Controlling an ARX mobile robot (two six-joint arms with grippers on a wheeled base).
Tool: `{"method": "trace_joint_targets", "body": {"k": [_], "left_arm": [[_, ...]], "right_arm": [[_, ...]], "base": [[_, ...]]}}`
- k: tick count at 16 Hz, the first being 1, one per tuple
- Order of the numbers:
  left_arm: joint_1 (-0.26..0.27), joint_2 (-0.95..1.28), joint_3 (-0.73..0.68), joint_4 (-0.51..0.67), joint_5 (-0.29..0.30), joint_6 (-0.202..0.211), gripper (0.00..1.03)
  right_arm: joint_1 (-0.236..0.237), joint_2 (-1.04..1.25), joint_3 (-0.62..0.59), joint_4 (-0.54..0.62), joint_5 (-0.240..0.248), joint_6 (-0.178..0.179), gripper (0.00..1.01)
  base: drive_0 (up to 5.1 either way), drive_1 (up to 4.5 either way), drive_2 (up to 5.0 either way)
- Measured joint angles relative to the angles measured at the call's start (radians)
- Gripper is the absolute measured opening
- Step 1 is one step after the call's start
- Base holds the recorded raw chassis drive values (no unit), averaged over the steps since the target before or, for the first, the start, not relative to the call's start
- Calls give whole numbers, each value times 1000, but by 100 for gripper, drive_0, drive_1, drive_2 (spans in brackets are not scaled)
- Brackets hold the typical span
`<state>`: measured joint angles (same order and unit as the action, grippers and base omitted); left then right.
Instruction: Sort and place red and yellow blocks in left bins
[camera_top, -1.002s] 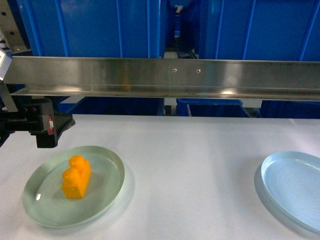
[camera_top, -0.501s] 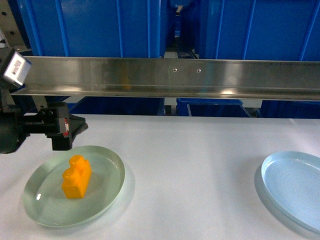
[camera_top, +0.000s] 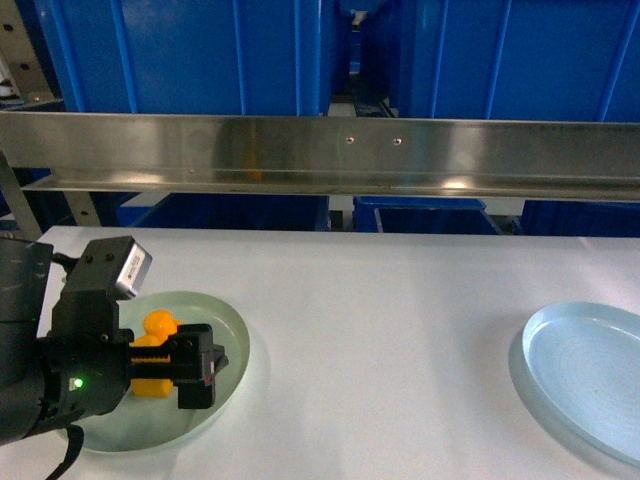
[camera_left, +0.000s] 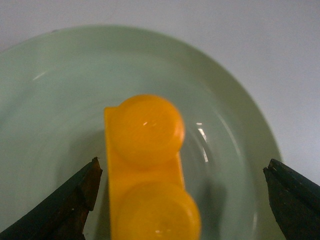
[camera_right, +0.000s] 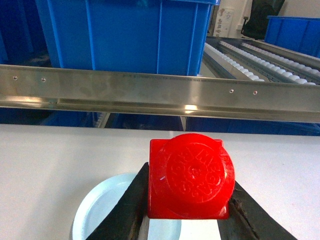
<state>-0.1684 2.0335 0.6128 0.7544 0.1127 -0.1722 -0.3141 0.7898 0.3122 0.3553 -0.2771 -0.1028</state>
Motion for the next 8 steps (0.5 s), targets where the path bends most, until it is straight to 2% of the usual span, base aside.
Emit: {"method": "trace_joint_targets", "body": {"k": [2, 3, 5, 8], "left_arm": [[8, 34, -4, 33, -10, -1, 97], [13, 43, -4, 47, -28, 3, 90], [32, 68, -17, 108, -41, 18, 64], [38, 21, -46, 79, -31, 22, 30]], "right_arm": [[0, 0, 0, 0, 0, 0, 29], [0, 0, 0, 0, 0, 0, 29], [0, 0, 0, 0, 0, 0, 29], [0, 0, 0, 0, 0, 0, 29]], "base": [[0, 0, 0], [0, 0, 0], [0, 0, 0], [0, 0, 0]]}}
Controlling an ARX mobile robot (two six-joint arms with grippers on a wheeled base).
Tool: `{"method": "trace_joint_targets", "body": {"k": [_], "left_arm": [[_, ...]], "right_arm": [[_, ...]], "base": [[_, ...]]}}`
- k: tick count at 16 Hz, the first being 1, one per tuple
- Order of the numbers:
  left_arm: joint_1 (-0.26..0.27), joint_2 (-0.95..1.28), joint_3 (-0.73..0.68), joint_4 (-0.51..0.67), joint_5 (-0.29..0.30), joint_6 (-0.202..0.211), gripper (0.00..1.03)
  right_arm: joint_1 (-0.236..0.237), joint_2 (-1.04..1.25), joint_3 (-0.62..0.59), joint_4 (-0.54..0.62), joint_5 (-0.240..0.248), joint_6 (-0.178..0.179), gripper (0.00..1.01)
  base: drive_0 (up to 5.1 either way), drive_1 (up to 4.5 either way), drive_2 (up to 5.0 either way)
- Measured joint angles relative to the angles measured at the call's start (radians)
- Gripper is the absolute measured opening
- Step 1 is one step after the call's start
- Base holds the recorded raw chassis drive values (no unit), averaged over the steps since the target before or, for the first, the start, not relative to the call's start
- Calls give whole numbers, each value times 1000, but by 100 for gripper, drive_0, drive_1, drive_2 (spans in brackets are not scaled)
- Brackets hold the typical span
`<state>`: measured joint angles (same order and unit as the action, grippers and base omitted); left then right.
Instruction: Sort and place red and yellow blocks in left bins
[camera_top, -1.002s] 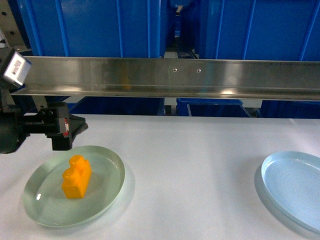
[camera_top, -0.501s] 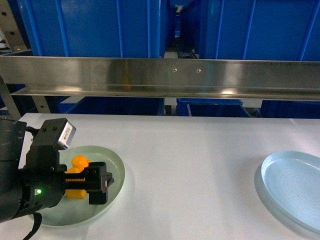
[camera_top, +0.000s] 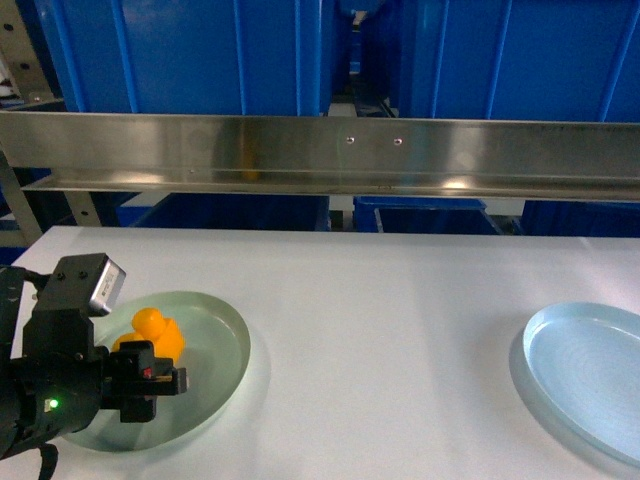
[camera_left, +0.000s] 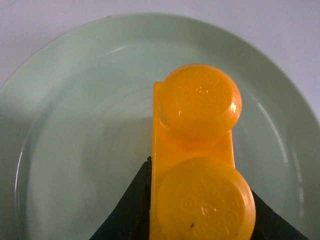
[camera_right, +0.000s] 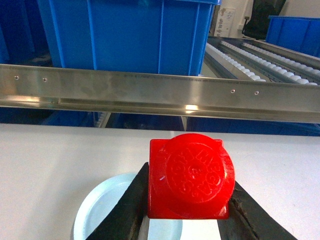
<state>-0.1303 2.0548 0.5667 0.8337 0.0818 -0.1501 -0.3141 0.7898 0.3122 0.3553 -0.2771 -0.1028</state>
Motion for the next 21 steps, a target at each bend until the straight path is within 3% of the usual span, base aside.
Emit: {"method": "trace_joint_targets", "body": {"k": [5, 12, 16, 21], "left_arm": [[-16, -312, -64, -106, 42, 5, 27], [53, -688, -147, -222, 31, 53, 27], [2, -768, -140, -222, 42, 81, 27], [3, -767, -138, -228, 38, 84, 27]], "right_arm": [[0, 0, 0, 0, 0, 0, 29], [0, 0, 0, 0, 0, 0, 29], [0, 0, 0, 0, 0, 0, 29], [0, 0, 0, 0, 0, 0, 29]], "base": [[0, 0, 0], [0, 0, 0], [0, 0, 0], [0, 0, 0]]}}
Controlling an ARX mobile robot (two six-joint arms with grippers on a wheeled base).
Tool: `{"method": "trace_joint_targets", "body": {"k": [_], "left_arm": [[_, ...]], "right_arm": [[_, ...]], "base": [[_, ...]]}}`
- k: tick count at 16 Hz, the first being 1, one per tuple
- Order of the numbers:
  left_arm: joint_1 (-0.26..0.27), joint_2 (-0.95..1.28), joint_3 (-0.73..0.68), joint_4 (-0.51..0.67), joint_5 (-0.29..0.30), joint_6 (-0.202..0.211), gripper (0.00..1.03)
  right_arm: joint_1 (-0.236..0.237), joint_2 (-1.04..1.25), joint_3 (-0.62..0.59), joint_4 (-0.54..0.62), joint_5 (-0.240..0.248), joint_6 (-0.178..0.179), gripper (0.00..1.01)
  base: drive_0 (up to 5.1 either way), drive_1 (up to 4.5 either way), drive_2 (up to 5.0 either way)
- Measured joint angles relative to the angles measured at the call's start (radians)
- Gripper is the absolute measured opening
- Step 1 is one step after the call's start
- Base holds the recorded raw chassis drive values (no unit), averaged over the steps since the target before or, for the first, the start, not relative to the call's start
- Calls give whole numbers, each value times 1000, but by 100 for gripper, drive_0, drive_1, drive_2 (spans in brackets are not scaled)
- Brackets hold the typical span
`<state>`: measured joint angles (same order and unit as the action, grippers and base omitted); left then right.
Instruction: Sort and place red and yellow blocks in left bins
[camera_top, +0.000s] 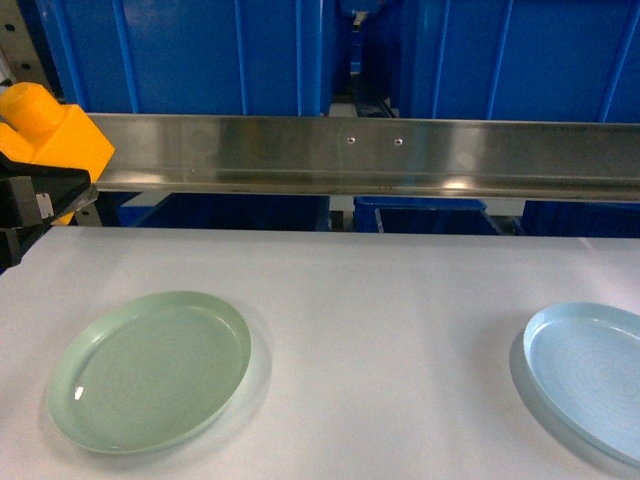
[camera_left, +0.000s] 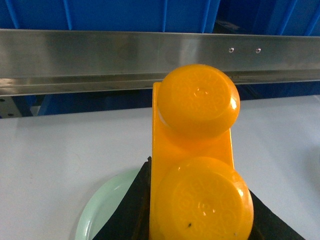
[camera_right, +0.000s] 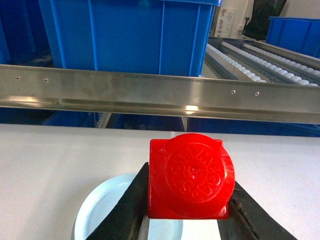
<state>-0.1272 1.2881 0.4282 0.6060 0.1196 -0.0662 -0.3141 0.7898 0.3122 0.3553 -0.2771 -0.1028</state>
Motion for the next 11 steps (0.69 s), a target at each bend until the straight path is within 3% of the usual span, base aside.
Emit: {"method": "trace_joint_targets", "body": {"k": [3, 11], "left_arm": [[0, 0, 0, 1, 0, 3, 27], [-2, 0, 0, 0, 3, 3, 27]], "right_arm": [[0, 0, 0, 0, 0, 0, 29], [0, 0, -2, 3, 0, 0, 29]], "base": [[0, 0, 0], [-477, 264, 264]]}}
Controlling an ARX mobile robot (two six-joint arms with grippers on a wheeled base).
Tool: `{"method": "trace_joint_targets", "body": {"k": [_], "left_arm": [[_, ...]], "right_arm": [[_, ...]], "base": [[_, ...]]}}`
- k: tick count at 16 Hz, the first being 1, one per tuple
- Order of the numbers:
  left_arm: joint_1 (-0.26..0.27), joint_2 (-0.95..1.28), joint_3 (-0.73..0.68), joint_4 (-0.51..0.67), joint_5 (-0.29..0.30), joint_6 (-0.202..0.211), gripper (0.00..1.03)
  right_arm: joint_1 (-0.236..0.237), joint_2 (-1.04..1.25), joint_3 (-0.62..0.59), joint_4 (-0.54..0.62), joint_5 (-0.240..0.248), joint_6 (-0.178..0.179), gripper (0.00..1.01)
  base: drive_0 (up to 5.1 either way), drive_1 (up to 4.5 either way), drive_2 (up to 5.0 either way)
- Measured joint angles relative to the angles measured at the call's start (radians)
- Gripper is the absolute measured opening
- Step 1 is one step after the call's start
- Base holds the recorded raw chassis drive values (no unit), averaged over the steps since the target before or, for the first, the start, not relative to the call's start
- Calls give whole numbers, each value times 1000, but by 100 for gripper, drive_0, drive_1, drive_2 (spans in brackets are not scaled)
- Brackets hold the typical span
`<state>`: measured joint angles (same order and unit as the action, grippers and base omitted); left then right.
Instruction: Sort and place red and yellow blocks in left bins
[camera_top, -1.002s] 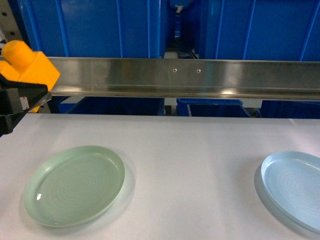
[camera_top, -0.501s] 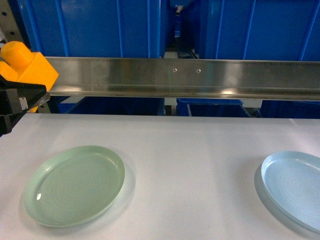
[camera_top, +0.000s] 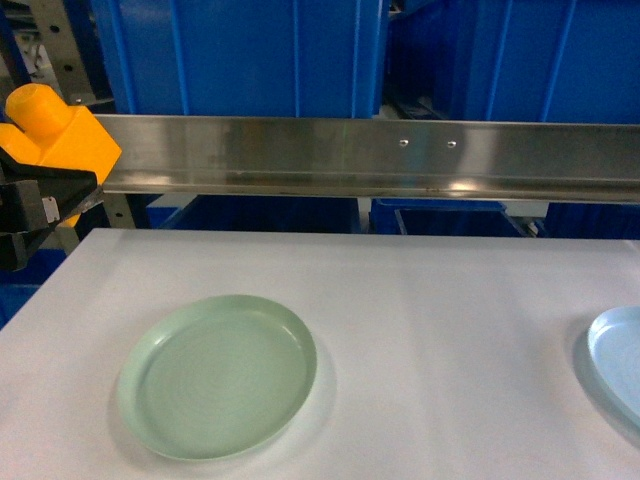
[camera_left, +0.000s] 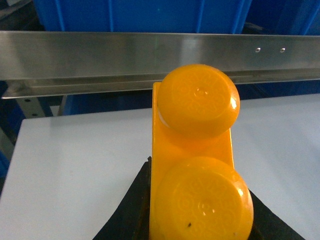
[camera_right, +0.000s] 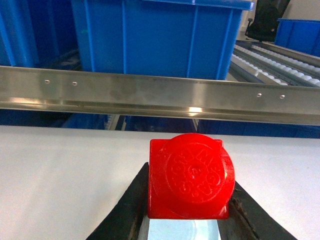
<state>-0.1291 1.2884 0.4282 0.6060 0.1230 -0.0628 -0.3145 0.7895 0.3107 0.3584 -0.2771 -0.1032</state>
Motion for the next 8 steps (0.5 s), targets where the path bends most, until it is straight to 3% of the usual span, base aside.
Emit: {"method": "trace_joint_targets", "body": {"k": [8], "left_arm": [[1, 0, 0, 1, 0, 0, 26]], "right_arm": [[0, 0, 0, 1, 0, 0, 29]], "base": [[-503, 238, 238]]}}
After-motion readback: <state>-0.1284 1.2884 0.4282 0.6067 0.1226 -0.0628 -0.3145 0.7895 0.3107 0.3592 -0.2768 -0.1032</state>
